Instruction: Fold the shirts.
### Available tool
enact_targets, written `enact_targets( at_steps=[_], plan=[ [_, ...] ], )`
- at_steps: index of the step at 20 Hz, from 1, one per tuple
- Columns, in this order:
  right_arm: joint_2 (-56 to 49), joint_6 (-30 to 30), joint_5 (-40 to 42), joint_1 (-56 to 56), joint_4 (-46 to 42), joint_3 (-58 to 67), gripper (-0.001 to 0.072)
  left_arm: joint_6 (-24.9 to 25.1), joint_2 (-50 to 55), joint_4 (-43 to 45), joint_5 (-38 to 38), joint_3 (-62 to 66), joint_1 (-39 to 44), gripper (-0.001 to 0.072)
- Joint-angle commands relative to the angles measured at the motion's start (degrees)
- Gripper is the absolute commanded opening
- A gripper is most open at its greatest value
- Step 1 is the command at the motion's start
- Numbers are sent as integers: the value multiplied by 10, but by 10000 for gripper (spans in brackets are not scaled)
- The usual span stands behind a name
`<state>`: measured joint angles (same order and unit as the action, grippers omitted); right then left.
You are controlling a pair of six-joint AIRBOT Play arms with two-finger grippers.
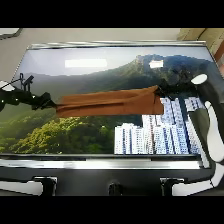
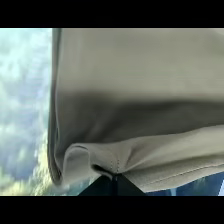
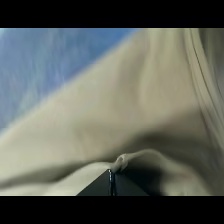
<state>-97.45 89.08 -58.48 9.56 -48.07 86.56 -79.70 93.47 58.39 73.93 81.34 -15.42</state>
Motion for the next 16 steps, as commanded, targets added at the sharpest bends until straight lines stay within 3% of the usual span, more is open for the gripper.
enact_targets(
  at_steps=[1,5,6,7,8,9,10,12,14,16],
  plan=[
    [-71,24,48,-9,15,67,37,-22,73,0,9,56,6,36],
    [-121,24,49,-26,20,67,40,-45,119,0,6,56,9,38],
    [-126,21,49,-31,20,67,40,-44,123,-4,5,56,12,92],
    [-126,13,51,-33,21,67,50,-43,123,-10,0,56,15,259],
    [-123,12,51,-32,21,67,159,-43,123,-15,1,61,15,482],
    [-114,11,44,-24,21,67,405,-43,123,-14,5,73,13,613],
    [-103,-2,31,-11,18,67,572,-43,122,-13,14,90,7,611],
    [-73,-29,-3,32,-35,67,600,-43,119,-12,40,127,-11,611],
    [-61,-9,-37,75,-127,67,611,-69,113,-10,73,156,-31,611],
    [-71,16,-70,103,-172,67,670,-73,101,-10,102,170,-44,609]
  ],
)
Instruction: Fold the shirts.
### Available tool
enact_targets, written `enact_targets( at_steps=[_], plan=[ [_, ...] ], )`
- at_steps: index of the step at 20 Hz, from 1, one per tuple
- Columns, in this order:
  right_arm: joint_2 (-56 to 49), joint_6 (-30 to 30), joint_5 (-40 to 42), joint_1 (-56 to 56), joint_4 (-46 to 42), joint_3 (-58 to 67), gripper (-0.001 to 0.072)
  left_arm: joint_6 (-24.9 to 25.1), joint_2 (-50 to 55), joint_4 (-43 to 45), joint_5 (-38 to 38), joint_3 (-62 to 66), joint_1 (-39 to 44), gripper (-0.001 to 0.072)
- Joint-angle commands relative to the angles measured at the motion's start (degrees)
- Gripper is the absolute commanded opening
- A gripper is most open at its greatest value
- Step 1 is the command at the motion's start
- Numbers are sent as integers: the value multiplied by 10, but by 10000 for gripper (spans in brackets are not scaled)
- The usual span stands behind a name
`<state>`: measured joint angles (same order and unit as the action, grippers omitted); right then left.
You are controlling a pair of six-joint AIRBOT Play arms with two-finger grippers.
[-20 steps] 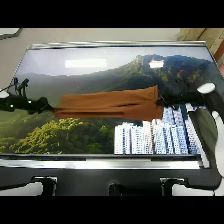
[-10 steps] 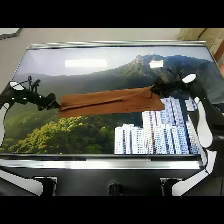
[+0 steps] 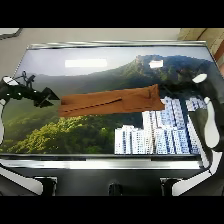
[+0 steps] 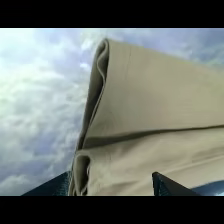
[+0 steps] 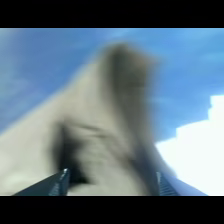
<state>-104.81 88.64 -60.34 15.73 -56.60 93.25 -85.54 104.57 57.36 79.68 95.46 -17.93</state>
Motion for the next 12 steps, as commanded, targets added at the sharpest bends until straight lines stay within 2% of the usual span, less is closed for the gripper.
enact_targets(
  at_steps=[1,7,12],
  plan=[
    [-8,20,-63,48,-78,0,687,-15,-19,1,50,29,-22,607],
    [-73,6,-68,5,71,0,702,-15,-71,0,59,28,10,605],
    [-88,7,-64,-64,122,0,693,-12,-84,0,65,28,70,605]
  ],
)
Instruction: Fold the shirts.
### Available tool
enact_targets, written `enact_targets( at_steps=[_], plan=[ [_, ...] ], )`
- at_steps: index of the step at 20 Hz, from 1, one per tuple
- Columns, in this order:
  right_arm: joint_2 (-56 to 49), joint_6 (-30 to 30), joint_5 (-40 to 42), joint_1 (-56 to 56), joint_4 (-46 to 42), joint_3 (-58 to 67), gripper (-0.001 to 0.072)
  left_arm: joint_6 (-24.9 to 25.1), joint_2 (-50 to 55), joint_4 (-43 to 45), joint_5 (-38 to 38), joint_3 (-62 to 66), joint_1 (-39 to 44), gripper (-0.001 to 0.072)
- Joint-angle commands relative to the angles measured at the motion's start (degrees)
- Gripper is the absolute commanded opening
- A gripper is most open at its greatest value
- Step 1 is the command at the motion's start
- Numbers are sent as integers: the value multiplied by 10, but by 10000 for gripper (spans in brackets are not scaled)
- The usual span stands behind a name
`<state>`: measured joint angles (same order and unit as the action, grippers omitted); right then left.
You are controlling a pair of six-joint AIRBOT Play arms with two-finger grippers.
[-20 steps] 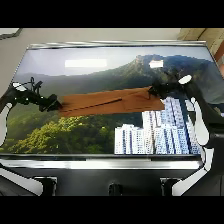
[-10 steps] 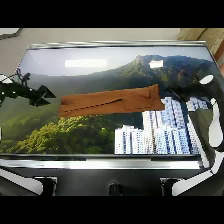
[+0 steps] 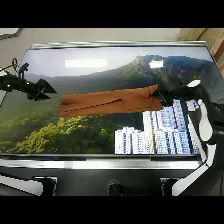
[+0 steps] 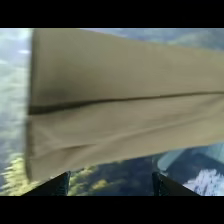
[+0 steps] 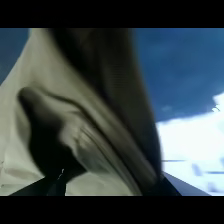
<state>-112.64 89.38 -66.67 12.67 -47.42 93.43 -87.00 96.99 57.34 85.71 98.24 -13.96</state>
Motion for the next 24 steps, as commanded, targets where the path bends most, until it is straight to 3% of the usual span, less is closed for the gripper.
enact_targets(
  at_steps=[1,2,4,6,7,8,10,18,24],
  plan=[
    [-10,0,-1,-44,35,-1,668,7,-8,0,4,0,44,604],
    [-10,0,2,-53,35,-1,563,12,-8,0,3,0,59,601],
    [-6,0,3,-61,48,-1,63,36,-8,0,1,-1,94,587],
    [14,-5,-14,-61,65,-1,38,47,-7,0,-16,-13,133,542],
    [33,-11,-22,-61,63,-1,38,48,-3,0,-29,-23,155,327],
    [54,-16,-27,-61,63,-1,37,53,0,0,-42,-32,178,163],
    [97,-16,-50,-61,63,-1,37,69,9,0,-82,-54,225,58],
    [221,-10,-158,-62,63,-1,37,53,73,-78,-211,-64,342,39],
    [301,0,-209,-62,62,-1,37,43,132,-246,-278,-64,405,39]
  ],
)
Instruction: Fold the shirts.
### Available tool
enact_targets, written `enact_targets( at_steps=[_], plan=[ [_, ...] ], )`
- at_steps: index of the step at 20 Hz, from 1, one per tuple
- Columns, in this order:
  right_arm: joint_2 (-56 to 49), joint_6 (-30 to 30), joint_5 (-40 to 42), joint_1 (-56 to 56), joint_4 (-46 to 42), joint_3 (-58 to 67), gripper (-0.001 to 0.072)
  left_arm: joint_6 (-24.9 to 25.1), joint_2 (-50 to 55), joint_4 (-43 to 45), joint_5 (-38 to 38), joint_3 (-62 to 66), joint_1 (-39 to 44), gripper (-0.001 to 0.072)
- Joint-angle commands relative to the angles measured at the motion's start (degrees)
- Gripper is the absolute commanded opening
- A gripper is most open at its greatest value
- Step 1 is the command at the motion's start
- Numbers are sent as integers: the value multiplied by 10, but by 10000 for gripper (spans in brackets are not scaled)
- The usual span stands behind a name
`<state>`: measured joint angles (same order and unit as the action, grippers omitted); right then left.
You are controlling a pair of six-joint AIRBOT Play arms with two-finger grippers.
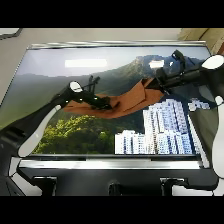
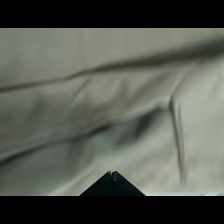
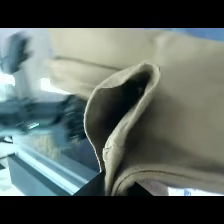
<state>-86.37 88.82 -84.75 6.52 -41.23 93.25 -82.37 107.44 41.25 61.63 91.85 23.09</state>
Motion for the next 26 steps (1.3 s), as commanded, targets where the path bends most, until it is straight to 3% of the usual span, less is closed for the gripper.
enact_targets(
  at_steps=[1,6,11,15,19,23,24,25,26],
  plan=[
    [54,11,-27,-1,-4,0,38,-4,41,-103,-38,0,55,39],
    [78,21,-22,-1,-46,0,37,20,59,-140,-88,0,96,35],
    [50,23,58,-46,-44,0,37,4,-45,34,-48,0,-20,36],
    [-23,23,152,-155,-37,0,37,4,-156,96,-22,0,-137,36],
    [-124,-3,256,-237,73,0,38,11,-260,96,-14,0,-218,37],
    [-215,-11,331,-283,192,0,40,14,-332,96,-14,0,-232,37],
    [-231,-12,343,-289,219,0,119,14,-340,96,-14,0,-226,37],
    [-243,-13,348,-291,247,0,417,14,-343,96,-14,0,-220,37],
    [-250,-35,345,-290,282,0,639,14,-343,97,-14,-1,-212,37]
  ],
)
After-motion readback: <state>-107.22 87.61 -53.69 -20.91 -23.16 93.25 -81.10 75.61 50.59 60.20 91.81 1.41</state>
